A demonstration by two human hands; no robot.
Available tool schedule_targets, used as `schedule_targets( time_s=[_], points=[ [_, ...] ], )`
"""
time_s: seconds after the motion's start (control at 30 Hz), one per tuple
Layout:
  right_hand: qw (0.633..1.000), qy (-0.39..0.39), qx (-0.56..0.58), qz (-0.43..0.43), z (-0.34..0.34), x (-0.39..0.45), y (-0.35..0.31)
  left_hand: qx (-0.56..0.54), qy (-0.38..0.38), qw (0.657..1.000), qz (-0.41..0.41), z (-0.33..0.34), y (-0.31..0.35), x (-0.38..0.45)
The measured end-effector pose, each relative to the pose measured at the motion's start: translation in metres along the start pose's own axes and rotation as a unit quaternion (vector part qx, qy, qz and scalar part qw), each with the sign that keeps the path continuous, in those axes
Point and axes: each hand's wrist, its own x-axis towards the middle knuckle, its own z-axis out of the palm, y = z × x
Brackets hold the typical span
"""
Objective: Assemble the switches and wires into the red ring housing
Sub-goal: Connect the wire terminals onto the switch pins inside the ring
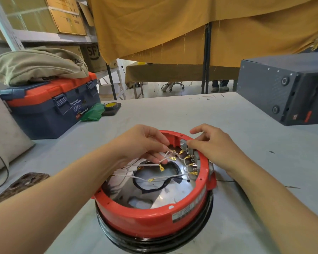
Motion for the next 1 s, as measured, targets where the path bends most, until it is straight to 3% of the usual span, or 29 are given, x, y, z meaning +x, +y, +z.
schedule_targets(
  time_s=[0.1,0.33,1.0],
  points=[
    [1.000,-0.012,0.016,0.003,0.002,0.003,0.002,-0.009,0.000,1.000,-0.013,0.003,-0.002,0.003],
    [0.973,-0.107,0.195,0.063,0.010,0.006,0.002,0.030,-0.055,0.996,-0.059,0.003,-0.002,0.006],
    [0.973,-0.035,0.206,0.093,0.013,0.006,0.001,0.104,-0.050,0.991,-0.060,0.020,0.007,0.036]
  ],
)
